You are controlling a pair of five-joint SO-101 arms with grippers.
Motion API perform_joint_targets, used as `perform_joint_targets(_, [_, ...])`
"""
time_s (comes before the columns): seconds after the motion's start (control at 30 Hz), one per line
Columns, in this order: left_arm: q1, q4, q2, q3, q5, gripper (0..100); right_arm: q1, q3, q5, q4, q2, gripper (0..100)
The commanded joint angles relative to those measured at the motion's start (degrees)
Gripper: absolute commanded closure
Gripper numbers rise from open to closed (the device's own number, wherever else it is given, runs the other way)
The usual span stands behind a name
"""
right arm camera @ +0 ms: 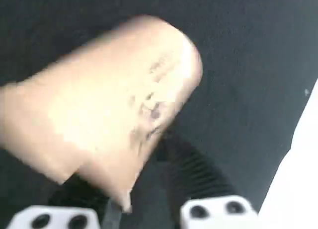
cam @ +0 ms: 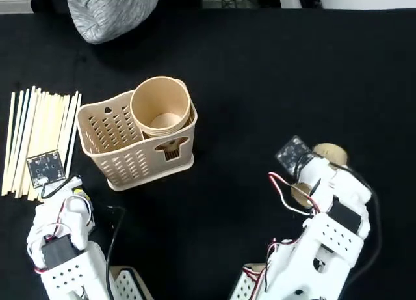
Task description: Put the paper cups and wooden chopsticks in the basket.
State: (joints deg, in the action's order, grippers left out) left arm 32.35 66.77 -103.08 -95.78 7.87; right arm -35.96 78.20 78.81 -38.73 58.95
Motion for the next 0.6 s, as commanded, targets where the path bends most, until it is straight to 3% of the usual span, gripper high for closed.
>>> perform_joint_targets(0.0, [-0.5,-1.1,-0.3,0.0,0.4,88,-0.1,-3.2,-9.0,2.5,0.9,98.9])
perform_joint_targets(0.13, [-0.5,-1.1,-0.3,0.0,0.4,88,0.4,-10.5,-17.1,-2.3,0.9,98.8])
perform_joint_targets(0.23, [-0.5,-1.1,-0.3,0.0,0.4,88,2.8,-18.9,-23.4,-12.2,0.9,98.8])
perform_joint_targets(0.57, [-0.5,-1.1,-0.3,0.0,0.4,88,22.8,-56.0,-43.5,-45.7,-0.2,98.8])
